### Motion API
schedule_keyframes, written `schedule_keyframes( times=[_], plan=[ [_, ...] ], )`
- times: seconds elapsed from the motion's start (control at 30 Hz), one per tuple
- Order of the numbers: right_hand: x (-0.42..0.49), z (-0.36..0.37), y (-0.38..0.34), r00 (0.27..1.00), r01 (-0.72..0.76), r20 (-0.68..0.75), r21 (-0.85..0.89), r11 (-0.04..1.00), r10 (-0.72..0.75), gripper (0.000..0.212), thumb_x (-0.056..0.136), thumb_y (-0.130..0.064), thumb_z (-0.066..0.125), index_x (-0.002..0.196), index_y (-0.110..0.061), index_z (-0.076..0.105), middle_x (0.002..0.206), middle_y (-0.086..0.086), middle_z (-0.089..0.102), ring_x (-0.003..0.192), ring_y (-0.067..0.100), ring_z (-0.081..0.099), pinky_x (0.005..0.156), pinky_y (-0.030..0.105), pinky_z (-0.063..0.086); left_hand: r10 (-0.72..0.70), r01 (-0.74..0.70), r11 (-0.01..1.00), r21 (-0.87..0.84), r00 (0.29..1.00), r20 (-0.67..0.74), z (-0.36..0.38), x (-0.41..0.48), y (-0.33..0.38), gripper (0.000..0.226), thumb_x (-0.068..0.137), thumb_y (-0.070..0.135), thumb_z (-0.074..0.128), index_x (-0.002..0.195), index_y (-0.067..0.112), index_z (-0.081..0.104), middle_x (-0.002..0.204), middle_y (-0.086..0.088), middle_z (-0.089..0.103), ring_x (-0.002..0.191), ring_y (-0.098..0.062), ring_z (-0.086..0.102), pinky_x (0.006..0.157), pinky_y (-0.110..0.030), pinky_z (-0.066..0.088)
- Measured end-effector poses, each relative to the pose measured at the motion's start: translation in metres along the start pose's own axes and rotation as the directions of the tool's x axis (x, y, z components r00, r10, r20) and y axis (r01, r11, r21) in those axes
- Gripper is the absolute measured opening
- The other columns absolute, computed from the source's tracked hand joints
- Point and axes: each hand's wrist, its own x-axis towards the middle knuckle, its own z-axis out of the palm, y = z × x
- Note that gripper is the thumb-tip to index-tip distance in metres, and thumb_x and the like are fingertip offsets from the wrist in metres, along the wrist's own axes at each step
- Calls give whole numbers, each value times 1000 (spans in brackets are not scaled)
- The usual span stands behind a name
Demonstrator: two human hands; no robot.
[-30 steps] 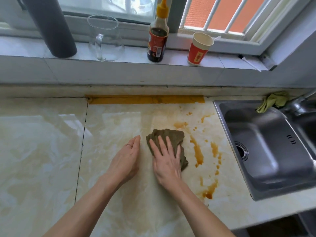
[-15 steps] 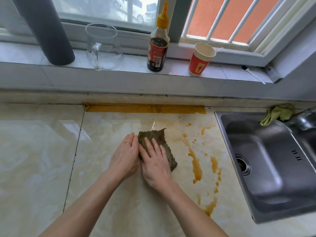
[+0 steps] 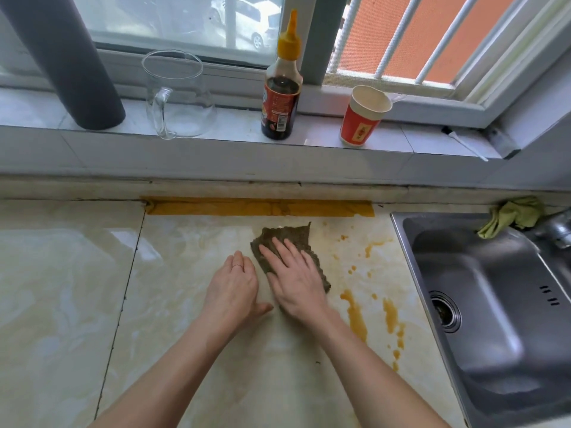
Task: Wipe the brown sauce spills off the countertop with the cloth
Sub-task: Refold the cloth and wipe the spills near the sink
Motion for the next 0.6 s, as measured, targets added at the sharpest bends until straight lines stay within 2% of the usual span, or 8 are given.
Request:
schedule_keyframes(
  times=[0.1, 0.2, 0.27, 0.3, 0.4, 0.47, 0.53, 0.6],
  plan=[
    [18, -10, 37, 995, -101, -17, -28, 994, 101, 55, 102, -41, 32, 153, -38, 13, 163, -6, 8, 149, 15, 4, 119, 40, 6, -62, 62, 997, -36, 998, -15, 0, 4, 5, 101, 77, 66, 57, 142, -4, 27, 144, -20, 32, 134, -31, 33, 109, -35, 36],
    [29, -18, 54, 961, -276, -33, -11, 961, 275, 56, 101, -38, 33, 154, -32, 14, 163, -2, 9, 149, 19, 5, 119, 42, 9, -103, 102, 994, -47, 995, -1, -1, 7, 12, 102, 73, 69, 59, 139, -4, 33, 137, -18, 37, 125, -29, 37, 98, -33, 44],
    [28, -16, 41, 949, -314, -30, 0, 950, 314, 56, 102, -36, 33, 154, -32, 12, 163, -1, 6, 149, 20, 2, 119, 44, 5, -125, 125, 992, -30, 992, 14, -1, 10, 15, 103, 71, 72, 59, 137, -4, 35, 134, -18, 38, 121, -29, 39, 95, -32, 45],
    [25, -13, 31, 958, -285, -30, 5, 959, 285, 56, 102, -34, 33, 154, -32, 12, 163, -1, 6, 149, 21, 1, 119, 44, 3, -135, 136, 991, -19, 991, 15, -1, 11, 17, 104, 71, 72, 59, 136, -5, 37, 133, -19, 39, 119, -29, 39, 94, -31, 45],
    [9, -5, 16, 996, -77, -39, 11, 997, 78, 54, 102, -30, 35, 153, -34, 17, 163, -3, 10, 149, 18, 3, 119, 40, 2, -162, 161, 987, 15, 987, 16, -3, 16, 21, 100, 72, 73, 57, 134, -4, 42, 130, -20, 42, 115, -29, 43, 95, -31, 43],
    [7, -8, 26, 1000, -4, -6, 26, 1000, 4, 53, 102, -34, 35, 153, -37, 18, 162, -7, 12, 149, 15, 4, 119, 38, 4, -161, 160, 987, 29, 987, 20, -6, 17, 23, 94, 74, 72, 55, 131, -3, 46, 129, -20, 45, 114, -29, 45, 95, -31, 42],
    [13, -14, 45, 1000, 3, 11, 22, 1000, -3, 53, 102, -40, 34, 152, -39, 17, 162, -8, 12, 149, 13, 5, 119, 39, 6, -166, 166, 986, 10, 986, 28, -8, 18, 23, 90, 76, 70, 55, 129, -2, 48, 129, -20, 46, 114, -29, 46, 94, -31, 43],
    [21, -21, 68, 995, -94, -15, 10, 996, 94, 54, 102, -42, 33, 153, -38, 15, 162, -6, 11, 149, 14, 6, 119, 40, 8, -173, 174, 984, -27, 985, 26, -7, 18, 21, 88, 75, 69, 57, 128, -1, 48, 127, -17, 45, 114, -27, 46, 91, -31, 46]
  ],
)
